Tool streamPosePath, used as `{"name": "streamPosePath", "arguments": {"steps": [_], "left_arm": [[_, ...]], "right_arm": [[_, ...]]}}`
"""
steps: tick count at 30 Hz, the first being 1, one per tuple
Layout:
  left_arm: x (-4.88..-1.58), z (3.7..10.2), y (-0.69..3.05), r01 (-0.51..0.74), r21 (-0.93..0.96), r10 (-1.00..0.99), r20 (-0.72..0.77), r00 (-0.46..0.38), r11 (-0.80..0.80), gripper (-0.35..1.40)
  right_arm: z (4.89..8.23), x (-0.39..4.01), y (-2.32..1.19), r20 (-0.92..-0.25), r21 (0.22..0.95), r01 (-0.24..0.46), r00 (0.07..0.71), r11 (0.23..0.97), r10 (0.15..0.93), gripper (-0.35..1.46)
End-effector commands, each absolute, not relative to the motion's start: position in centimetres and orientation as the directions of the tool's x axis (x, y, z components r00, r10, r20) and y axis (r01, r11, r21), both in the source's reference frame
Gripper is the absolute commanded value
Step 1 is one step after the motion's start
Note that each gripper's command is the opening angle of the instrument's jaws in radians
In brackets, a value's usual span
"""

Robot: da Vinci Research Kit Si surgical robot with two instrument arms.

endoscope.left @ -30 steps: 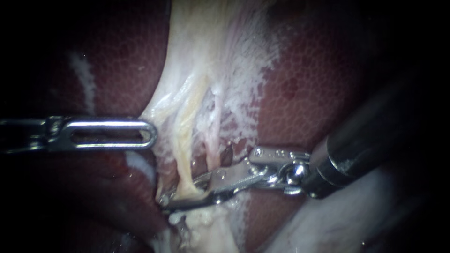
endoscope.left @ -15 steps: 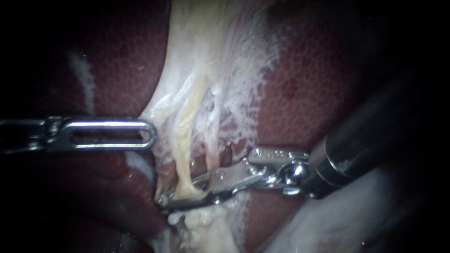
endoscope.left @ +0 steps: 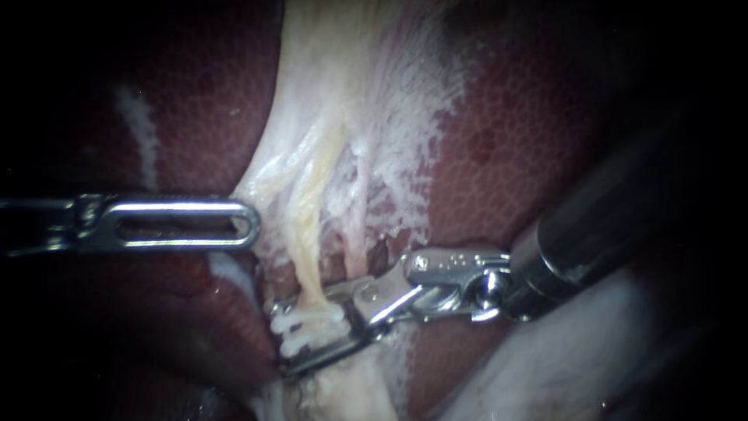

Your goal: Going back second clip left tube

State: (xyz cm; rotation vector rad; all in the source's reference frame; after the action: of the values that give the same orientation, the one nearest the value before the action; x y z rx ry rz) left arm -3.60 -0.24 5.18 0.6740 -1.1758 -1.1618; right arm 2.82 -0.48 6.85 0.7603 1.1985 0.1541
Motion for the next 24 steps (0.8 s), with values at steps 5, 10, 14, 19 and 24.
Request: {"name": "streamPosePath", "arguments": {"steps": [5, 10, 14, 19, 24], "left_arm": [[-3.60, 5.18, -0.24, 0.334, 0.889, -0.937, 0.346, -0.040, 0.313, -0.35], [-3.61, 5.18, -0.25, 0.335, 0.889, -0.937, 0.346, -0.040, 0.313, -0.35], [-3.61, 5.18, -0.25, 0.335, 0.889, -0.937, 0.346, -0.040, 0.313, -0.35], [-3.61, 5.18, -0.25, 0.335, 0.889, -0.937, 0.346, -0.040, 0.314, -0.35], [-3.61, 5.18, -0.25, 0.335, 0.888, -0.937, 0.346, -0.040, 0.314, -0.35]], "right_arm": [[6.85, 2.82, -0.48, -0.814, 0.560, 0.294, 0.371, 0.774, 0.448, 0.59], [6.85, 2.82, -0.48, -0.839, 0.521, 0.312, 0.357, 0.794, 0.410, 0.59], [6.85, 2.82, -0.48, -0.848, 0.506, 0.319, 0.352, 0.801, 0.396, 0.60], [6.86, 2.85, -0.49, -0.857, 0.490, 0.325, 0.347, 0.809, 0.381, 0.60], [6.87, 2.87, -0.49, -0.879, 0.449, 0.337, 0.332, 0.828, 0.342, 0.60]]}}
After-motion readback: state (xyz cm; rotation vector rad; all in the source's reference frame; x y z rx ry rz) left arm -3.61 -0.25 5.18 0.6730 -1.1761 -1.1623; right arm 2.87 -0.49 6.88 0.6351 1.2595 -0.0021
